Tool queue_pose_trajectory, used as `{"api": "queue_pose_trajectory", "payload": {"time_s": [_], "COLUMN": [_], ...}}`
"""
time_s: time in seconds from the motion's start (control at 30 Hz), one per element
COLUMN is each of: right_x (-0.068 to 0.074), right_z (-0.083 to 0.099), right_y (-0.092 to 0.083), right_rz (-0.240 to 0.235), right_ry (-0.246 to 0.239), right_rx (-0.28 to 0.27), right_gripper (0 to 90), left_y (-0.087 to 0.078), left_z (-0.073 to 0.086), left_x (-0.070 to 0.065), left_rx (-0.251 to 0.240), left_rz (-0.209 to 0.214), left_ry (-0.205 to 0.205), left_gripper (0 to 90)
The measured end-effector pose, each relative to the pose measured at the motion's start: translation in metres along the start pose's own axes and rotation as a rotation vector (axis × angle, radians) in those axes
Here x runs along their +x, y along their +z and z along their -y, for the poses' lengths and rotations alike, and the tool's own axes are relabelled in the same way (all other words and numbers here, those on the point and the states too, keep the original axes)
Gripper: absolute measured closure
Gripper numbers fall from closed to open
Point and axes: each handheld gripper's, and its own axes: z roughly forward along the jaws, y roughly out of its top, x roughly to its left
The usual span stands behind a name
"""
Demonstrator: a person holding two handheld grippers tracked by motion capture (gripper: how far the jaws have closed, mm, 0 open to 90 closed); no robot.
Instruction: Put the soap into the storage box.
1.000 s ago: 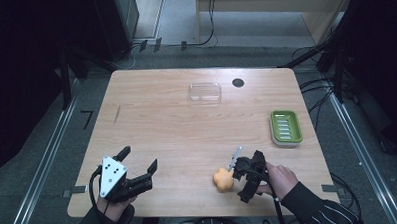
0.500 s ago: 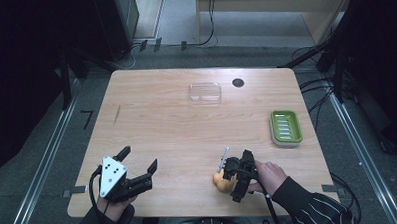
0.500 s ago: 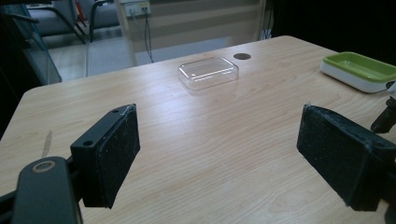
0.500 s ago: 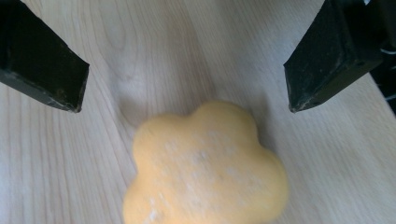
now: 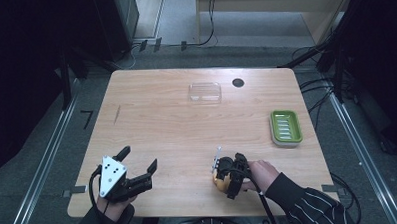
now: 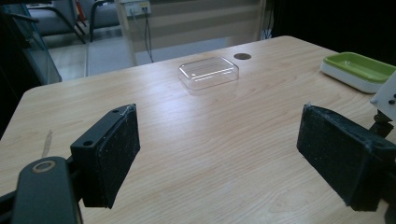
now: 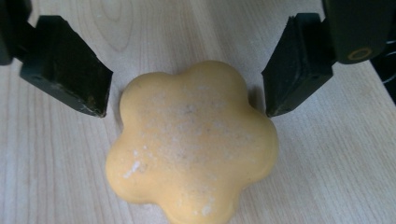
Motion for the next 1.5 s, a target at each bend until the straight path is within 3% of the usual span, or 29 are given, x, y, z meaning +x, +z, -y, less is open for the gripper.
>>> {"api": "queue_pose_trajectory", "payload": {"time_s": [0.17, 0.47, 0.5, 0.6, 0.77, 0.83, 1.13, 1.33, 1.5], "right_x": [0.0016, 0.0035, 0.0060, 0.0067, 0.0072, 0.0081, 0.0072, 0.0068, 0.0066], "right_z": [-0.0013, -0.0049, -0.0067, -0.0082, -0.0084, -0.0073, -0.0060, -0.0039, 0.0001], "right_y": [-0.0010, -0.0019, -0.0019, -0.0011, 0.0001, -0.0004, -0.0005, -0.0005, -0.0015], "right_rz": [-0.004, 0.006, 0.011, 0.025, 0.034, 0.045, 0.043, 0.031, 0.049], "right_ry": [-0.005, -0.074, -0.074, -0.102, -0.097, -0.097, -0.083, -0.049, -0.026], "right_rx": [-0.004, -0.016, -0.012, -0.018, -0.004, 0.013, 0.000, -0.012, -0.008], "right_gripper": [19.4, 22.6, 28.6, 30.0, 34.1, 39.7, 40.1, 40.1, 40.1], "left_y": [-0.0001, 0.0001, 0.0002, 0.0006, 0.0006, 0.0006, 0.0004, 0.0008, 0.0005], "left_z": [0.0000, 0.0000, 0.0000, 0.0000, -0.0001, -0.0002, 0.0000, -0.0002, -0.0001], "left_x": [-0.0002, -0.0002, 0.0001, 0.0003, 0.0001, 0.0000, 0.0004, -0.0005, -0.0001], "left_rx": [0.002, 0.002, 0.001, 0.003, 0.001, 0.002, -0.001, 0.001, -0.002], "left_rz": [-0.002, -0.003, -0.002, -0.001, -0.001, -0.001, 0.001, 0.003, 0.001], "left_ry": [0.001, 0.000, 0.000, 0.000, 0.000, 0.000, -0.001, 0.005, -0.001], "left_gripper": [13.7, 13.7, 13.7, 13.7, 13.7, 13.7, 13.7, 13.7, 13.7]}}
